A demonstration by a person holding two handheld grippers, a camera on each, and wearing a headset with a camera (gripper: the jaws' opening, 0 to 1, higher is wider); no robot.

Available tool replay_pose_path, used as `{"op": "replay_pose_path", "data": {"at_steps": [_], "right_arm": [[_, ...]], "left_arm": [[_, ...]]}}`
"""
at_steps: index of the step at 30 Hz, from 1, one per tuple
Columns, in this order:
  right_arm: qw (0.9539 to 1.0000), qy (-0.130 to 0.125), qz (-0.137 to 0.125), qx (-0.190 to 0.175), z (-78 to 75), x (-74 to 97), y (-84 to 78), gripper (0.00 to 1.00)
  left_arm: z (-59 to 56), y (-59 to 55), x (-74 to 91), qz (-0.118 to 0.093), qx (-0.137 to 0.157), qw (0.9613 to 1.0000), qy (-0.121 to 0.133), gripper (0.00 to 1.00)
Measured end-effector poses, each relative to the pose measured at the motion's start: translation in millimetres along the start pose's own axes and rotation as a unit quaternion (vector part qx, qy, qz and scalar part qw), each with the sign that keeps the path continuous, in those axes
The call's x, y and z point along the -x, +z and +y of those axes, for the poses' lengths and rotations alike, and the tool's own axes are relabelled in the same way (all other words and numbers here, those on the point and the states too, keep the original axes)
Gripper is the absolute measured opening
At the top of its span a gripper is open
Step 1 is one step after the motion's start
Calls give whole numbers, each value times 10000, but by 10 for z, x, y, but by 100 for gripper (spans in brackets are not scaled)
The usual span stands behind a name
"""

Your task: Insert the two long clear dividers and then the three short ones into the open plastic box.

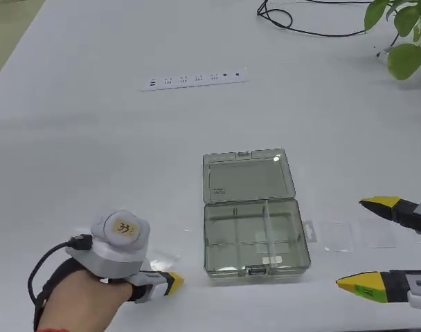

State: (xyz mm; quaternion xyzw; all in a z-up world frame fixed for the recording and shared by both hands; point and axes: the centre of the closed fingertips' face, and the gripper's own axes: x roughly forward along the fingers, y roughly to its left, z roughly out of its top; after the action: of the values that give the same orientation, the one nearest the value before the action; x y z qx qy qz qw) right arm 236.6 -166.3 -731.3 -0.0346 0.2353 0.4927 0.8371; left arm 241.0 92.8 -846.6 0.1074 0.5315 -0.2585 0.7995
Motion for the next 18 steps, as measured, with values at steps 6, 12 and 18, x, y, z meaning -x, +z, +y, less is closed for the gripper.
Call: {"op": "replay_pose_path", "data": {"at_steps": [6, 12, 18], "right_arm": [[10000, -73, -43, -38, -20, 37, -7, 84], [9998, -158, -103, -71, -35, 62, 5, 83], [9994, -269, -197, -113, -62, 90, 32, 83]], "left_arm": [[20, -16, -10, 113, -94, 9998, 126, 47], [75, -39, -19, 283, -343, 9983, 366, 38], [95, -32, -19, 399, -387, 9978, 371, 37]]}}
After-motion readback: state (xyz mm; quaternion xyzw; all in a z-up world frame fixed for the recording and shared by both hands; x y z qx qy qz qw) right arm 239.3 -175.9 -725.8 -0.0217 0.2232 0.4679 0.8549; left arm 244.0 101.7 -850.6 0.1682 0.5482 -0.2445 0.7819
